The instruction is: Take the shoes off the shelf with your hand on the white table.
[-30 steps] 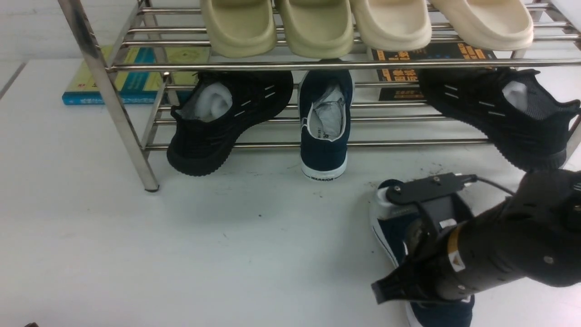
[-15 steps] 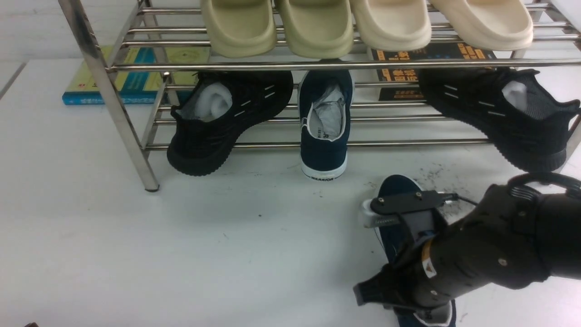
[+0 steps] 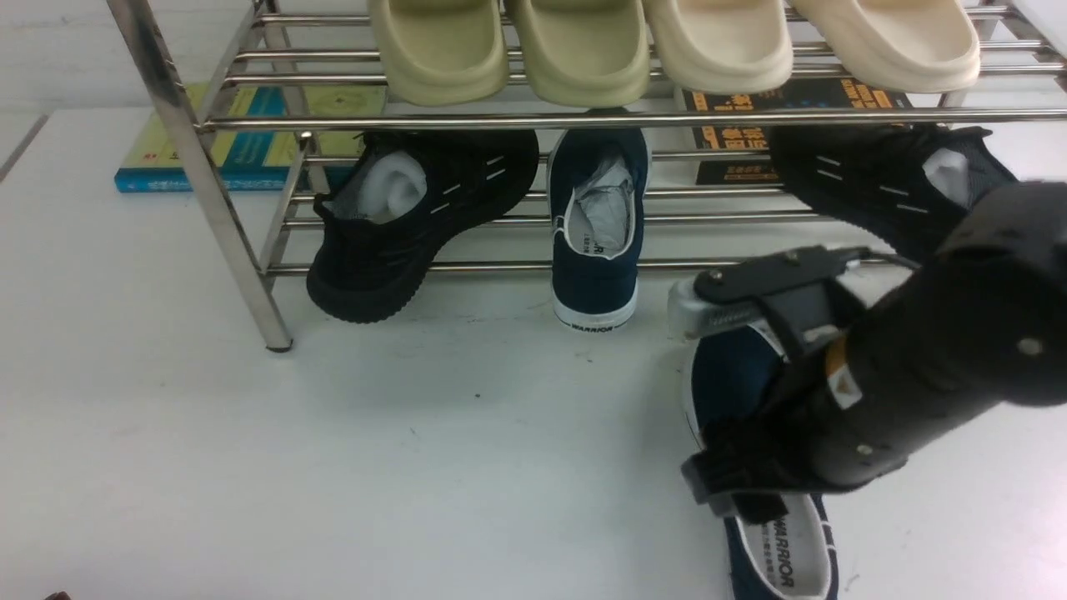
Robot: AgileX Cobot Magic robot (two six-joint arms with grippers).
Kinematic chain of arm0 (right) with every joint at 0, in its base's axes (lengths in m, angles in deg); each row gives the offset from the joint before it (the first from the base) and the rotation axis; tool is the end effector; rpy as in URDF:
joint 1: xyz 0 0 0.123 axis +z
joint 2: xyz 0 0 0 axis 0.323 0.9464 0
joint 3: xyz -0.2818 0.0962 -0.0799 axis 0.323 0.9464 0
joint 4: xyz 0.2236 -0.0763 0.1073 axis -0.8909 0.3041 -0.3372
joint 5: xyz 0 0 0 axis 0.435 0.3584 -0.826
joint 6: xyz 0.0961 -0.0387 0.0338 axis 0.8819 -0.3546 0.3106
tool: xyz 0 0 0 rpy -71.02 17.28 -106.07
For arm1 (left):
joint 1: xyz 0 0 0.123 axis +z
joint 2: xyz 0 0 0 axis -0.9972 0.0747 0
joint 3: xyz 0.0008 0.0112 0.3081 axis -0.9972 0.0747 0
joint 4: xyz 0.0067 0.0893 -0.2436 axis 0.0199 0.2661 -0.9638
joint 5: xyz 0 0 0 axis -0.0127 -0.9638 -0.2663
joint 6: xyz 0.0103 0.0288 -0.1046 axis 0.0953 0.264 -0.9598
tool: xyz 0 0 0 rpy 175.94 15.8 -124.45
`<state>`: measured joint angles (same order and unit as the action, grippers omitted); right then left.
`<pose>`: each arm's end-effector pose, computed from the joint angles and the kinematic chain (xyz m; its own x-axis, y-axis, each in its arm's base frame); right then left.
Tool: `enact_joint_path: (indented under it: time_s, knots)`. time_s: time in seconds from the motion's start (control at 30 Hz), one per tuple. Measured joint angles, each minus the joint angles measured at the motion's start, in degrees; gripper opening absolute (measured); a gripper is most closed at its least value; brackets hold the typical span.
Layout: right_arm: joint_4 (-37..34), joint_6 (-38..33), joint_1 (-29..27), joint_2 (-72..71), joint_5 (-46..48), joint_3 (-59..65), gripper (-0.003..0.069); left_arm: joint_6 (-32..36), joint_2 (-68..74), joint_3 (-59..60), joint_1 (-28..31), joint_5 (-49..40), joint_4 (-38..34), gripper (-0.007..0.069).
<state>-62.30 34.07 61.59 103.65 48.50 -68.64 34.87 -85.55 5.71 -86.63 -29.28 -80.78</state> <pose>0.2120 0.1979 0.2831 -0.8908 -0.2865 -0.3527 -0.3604 0.9182 0.1646 0.0519 0.0039 0.1668 -0.3115 -0.2944 -0.9035 -0.1234 0.9553 -0.2687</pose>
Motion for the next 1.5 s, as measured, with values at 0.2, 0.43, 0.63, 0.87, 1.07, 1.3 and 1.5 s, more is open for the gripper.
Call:
enact_joint_path:
  time_s: [0.2,0.43,0.63,0.87,1.07,1.3,1.5]
  knots:
    - [-0.12,-4.43,0.00,-8.73,5.88,-0.88,0.0451,0.00,0.00,0.00,0.00,0.00,0.00,0.0242]
    - [0.08,-7.14,0.00,-21.74,12.07,-0.93,0.0281,0.00,0.00,0.04,0.00,0.00,0.00,0.0242]
    - [0.08,-7.32,0.00,-32.09,13.67,2.76,0.0133,0.00,0.00,0.04,0.00,0.00,0.07,0.0242]
    - [0.08,-7.32,0.00,-48.51,11.79,14.23,0.0064,0.00,0.00,0.11,0.00,0.42,0.25,0.0242]
    - [0.08,-7.27,0.00,-60.17,3.97,22.12,0.0062,-8.90,0.00,0.46,0.00,2.68,-11.80,0.0242]
    - [0.14,-7.15,0.00,-64.90,-1.83,25.33,0.0067,-17.48,0.00,0.74,0.00,2.68,-25.98,0.0242]
    - [-0.29,-7.15,0.00,-64.90,-2.33,25.37,0.0072,-17.79,0.00,0.96,0.00,3.76,-26.94,0.0242]
